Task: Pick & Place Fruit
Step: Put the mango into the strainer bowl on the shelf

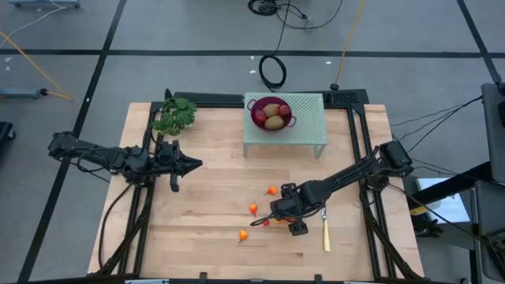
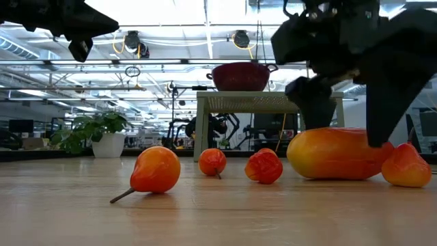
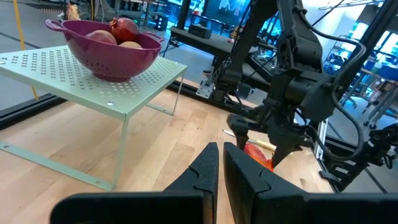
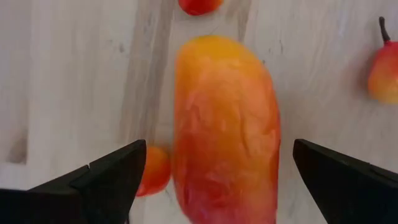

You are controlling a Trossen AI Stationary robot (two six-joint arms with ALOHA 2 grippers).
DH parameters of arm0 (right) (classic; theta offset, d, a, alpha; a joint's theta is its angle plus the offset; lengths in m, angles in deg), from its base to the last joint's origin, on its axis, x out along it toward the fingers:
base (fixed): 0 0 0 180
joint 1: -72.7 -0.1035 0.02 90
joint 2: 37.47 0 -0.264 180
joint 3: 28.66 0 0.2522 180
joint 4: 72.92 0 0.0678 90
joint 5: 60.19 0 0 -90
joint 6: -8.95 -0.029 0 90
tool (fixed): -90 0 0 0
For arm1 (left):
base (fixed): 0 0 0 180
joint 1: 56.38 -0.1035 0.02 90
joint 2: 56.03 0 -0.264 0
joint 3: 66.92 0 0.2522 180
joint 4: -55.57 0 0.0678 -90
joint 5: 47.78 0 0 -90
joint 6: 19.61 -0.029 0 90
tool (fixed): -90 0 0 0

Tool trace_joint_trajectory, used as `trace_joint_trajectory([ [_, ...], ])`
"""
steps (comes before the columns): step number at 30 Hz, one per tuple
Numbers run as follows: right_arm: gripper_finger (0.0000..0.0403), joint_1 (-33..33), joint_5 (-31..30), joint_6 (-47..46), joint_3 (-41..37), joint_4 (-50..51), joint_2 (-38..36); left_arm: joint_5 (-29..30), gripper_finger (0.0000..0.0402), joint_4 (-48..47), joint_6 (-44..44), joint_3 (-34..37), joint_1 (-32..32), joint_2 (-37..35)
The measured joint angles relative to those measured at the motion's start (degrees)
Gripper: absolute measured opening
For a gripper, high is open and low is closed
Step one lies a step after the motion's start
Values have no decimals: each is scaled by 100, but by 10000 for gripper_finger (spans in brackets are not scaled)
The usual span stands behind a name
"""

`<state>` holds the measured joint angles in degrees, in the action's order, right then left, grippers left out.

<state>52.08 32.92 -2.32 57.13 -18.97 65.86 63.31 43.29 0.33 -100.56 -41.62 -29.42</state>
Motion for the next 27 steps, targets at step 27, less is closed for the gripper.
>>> trace_joint_trajectory([
  [27,361,2,-181,-4,-428,-606,-7,2,24,-3,-18,0,0,0],
])
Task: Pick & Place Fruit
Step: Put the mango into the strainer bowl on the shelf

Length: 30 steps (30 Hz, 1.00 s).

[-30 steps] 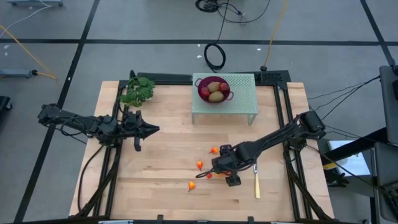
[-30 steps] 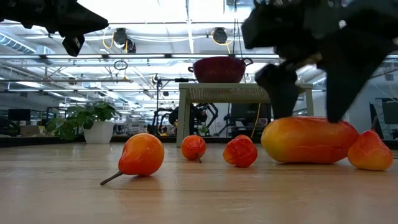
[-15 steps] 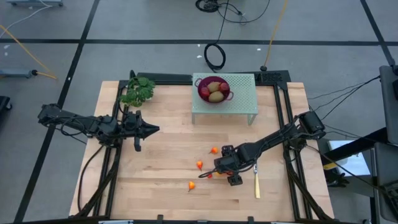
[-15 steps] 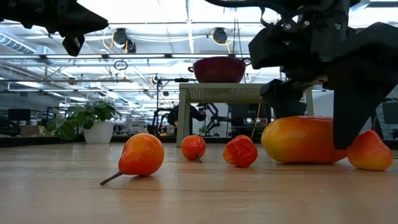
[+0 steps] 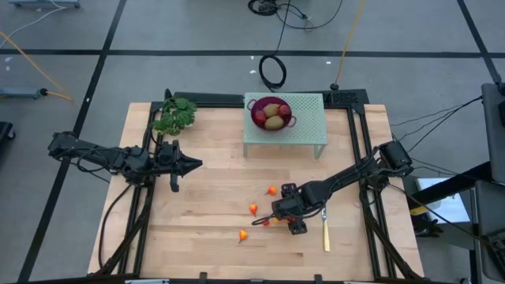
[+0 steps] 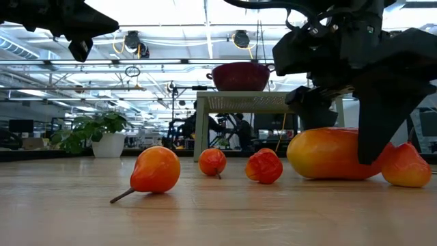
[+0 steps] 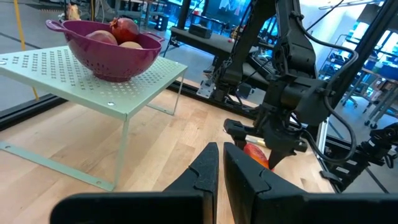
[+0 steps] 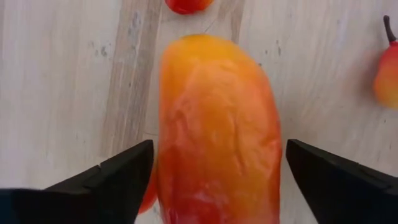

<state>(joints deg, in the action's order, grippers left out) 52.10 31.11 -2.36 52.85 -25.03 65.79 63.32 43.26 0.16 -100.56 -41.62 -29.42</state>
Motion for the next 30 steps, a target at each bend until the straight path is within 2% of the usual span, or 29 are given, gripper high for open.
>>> trace_joint_trajectory([
  [9,261,0,0,-18,0,62,0,0,24,0,0,0,0,0],
  [13,231,0,0,-135,0,63,-3,0,24,0,-2,0,0,2],
  [22,235,50,5,-786,-6,136,-203,0,24,2,-41,0,0,2],
  [30,228,134,-6,-1424,-6,128,-750,0,24,4,-38,0,0,0],
])
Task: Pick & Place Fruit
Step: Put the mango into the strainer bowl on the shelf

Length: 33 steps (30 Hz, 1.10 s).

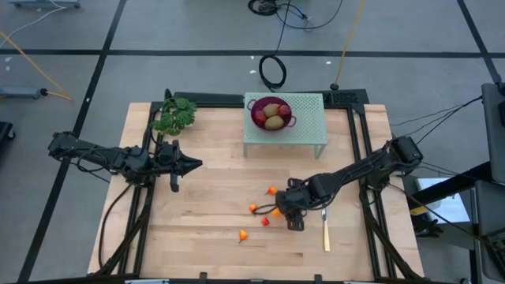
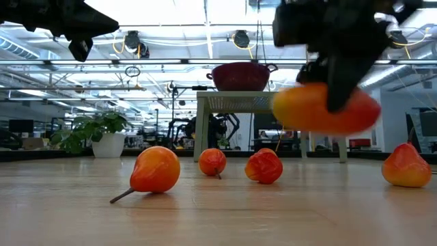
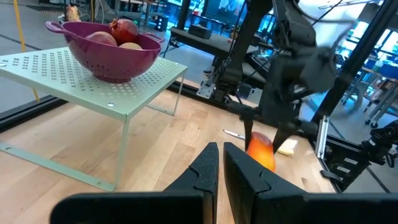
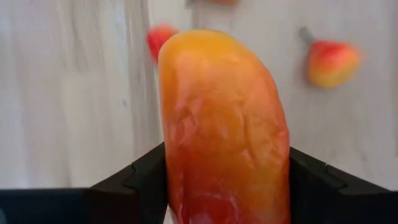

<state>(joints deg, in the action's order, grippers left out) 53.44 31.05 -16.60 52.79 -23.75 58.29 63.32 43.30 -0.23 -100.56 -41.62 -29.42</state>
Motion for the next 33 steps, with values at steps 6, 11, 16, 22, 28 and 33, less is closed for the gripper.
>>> trace_joint_trajectory([
  [6,227,68,-773,-883,1,-194,-734,-2,24,-2,-16,0,0,2],
  [11,228,326,-1427,-1490,1,-361,-1364,0,24,-2,-18,0,0,2],
  [16,228,919,-1479,-2016,1,-412,-1915,20,24,5,9,0,0,2],
  [22,227,1788,-1406,-1803,1,-871,-2384,159,24,23,61,0,0,1],
  [28,227,2679,-883,-1411,9,-1631,-2664,395,24,40,60,0,0,0],
  [33,227,3382,-681,-909,280,-1673,-2683,505,24,48,60,0,0,1],
])
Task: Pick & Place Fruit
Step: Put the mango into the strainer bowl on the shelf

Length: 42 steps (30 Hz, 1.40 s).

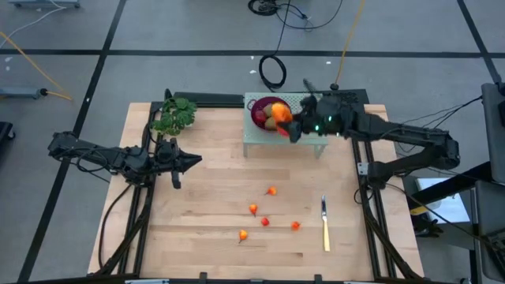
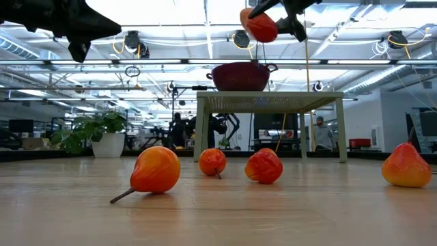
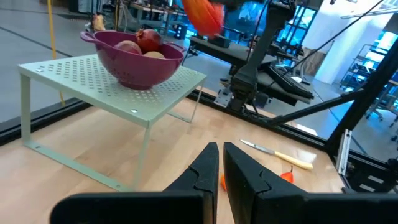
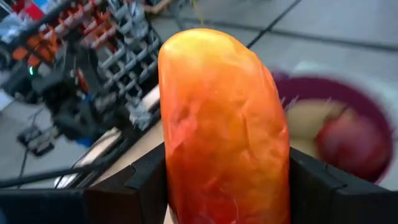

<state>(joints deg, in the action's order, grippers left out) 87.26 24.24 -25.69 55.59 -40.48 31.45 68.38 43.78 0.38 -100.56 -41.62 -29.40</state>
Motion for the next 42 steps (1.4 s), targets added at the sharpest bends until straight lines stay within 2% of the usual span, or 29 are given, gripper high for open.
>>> trace_joint_trajectory([
  [6,227,625,138,591,574,15,213,2,24,2,24,0,0,0],
  [12,227,939,324,1210,1262,169,827,125,24,0,28,0,0,-1],
  [21,227,1167,391,3202,2220,1103,1759,150,24,-10,153,0,-2,-1],
  [29,227,1163,383,5072,2291,1096,1915,267,24,-15,161,0,0,-1],
  [32,228,1161,76,5819,2296,1084,1915,326,24,-15,152,0,-2,-1],
  [35,228,1163,-210,6238,2296,1082,1915,393,24,-19,153,0,-2,0],
  [42,228,1084,-191,6797,2250,1113,2085,399,24,-19,152,0,-2,0],
])
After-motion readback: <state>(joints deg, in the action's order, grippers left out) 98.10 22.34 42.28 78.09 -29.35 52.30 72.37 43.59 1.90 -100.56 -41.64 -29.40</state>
